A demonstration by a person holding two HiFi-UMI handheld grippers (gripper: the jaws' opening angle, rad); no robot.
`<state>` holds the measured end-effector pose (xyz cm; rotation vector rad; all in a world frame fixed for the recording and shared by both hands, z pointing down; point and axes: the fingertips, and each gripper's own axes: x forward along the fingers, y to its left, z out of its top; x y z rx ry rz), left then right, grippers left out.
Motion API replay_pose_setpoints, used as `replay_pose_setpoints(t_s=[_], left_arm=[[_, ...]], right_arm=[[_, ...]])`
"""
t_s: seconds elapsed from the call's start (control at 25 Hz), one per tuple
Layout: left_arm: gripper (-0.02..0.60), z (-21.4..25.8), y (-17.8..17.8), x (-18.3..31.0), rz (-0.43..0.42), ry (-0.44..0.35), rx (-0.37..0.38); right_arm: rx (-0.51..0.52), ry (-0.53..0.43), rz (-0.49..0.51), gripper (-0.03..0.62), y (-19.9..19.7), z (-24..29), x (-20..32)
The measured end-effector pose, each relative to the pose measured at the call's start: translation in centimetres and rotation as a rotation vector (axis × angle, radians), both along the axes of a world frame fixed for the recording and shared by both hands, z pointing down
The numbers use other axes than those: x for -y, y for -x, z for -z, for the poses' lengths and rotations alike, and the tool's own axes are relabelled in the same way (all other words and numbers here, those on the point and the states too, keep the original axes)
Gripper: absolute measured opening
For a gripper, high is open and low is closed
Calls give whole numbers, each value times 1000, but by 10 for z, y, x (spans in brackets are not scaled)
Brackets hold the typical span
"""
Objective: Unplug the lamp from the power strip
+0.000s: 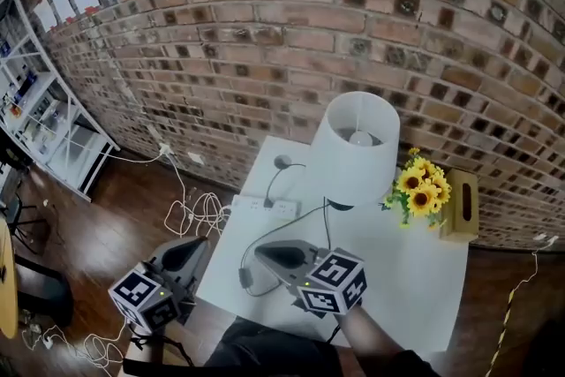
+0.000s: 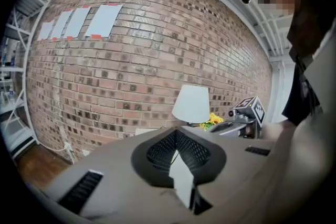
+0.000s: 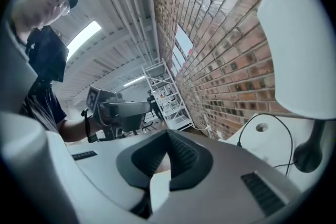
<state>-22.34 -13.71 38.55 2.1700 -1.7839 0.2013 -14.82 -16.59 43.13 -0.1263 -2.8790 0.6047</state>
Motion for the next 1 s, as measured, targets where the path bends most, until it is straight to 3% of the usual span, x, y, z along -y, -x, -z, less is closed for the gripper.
replay_pose_setpoints(t_s=[0.08,0.24,0.64,0.8,1.0], left_arm=[[11,-7,3,13,-41,-8,-2],[11,-17,7,42,-130,-14,-78],[9,-54,31,100,-349,55,-64],[9,-65,35,120,-401,75,-73],[11,-81,31,138,-478,89,-9]], right_arm=[[-17,-6,-36,-11,-2,-2,7],[-67,-8,-118,-11,-5,-10,20],[-188,12,-311,-11,12,-25,40],[-203,35,-381,-11,16,-32,49],[-247,59,-474,-11,13,-48,54]])
